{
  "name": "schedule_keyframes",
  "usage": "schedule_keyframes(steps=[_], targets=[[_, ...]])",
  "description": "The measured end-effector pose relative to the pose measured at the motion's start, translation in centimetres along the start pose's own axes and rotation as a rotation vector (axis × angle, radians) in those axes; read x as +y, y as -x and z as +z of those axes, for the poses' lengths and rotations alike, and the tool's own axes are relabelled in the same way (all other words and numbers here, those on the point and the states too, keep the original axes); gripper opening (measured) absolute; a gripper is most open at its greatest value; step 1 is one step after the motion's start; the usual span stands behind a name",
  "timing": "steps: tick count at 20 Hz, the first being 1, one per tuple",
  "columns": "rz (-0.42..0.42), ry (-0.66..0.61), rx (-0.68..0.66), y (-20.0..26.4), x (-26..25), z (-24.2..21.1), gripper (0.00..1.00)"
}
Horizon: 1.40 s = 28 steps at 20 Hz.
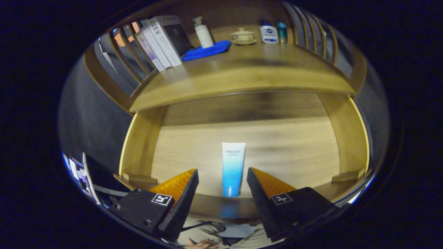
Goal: Pull open the drawer, take out the items inside it, and place them on the countertop above the cabinet.
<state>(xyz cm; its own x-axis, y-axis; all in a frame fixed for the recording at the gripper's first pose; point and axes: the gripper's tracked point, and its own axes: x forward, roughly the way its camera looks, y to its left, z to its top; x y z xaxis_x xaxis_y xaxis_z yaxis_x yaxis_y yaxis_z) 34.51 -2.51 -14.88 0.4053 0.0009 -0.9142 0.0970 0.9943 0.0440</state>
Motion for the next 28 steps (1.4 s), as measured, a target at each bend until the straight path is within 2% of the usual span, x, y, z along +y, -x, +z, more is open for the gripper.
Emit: schedule_keyframes(steps=[6,8,15,17,20,23,28], targets=[[-0.101,0.035,0.206,-3.3,-0.2,-0.1,0.88],[-0.11,0.017,0.256,-4.0,-0.1,-0.3,0.87],[-0.151,-0.044,0.334,-6.8,-1.0,-1.1,0.85],[-0.17,-0.037,0.31,-7.0,-1.2,-0.6,0.83],[-0.193,-0.035,0.295,-7.0,-1.9,-0.5,0.62],[-0.148,-0.035,0.268,-7.0,-1.7,-0.3,0.55],[-0.14,-0.024,0.181,-6.0,-1.4,1.0,0.5]])
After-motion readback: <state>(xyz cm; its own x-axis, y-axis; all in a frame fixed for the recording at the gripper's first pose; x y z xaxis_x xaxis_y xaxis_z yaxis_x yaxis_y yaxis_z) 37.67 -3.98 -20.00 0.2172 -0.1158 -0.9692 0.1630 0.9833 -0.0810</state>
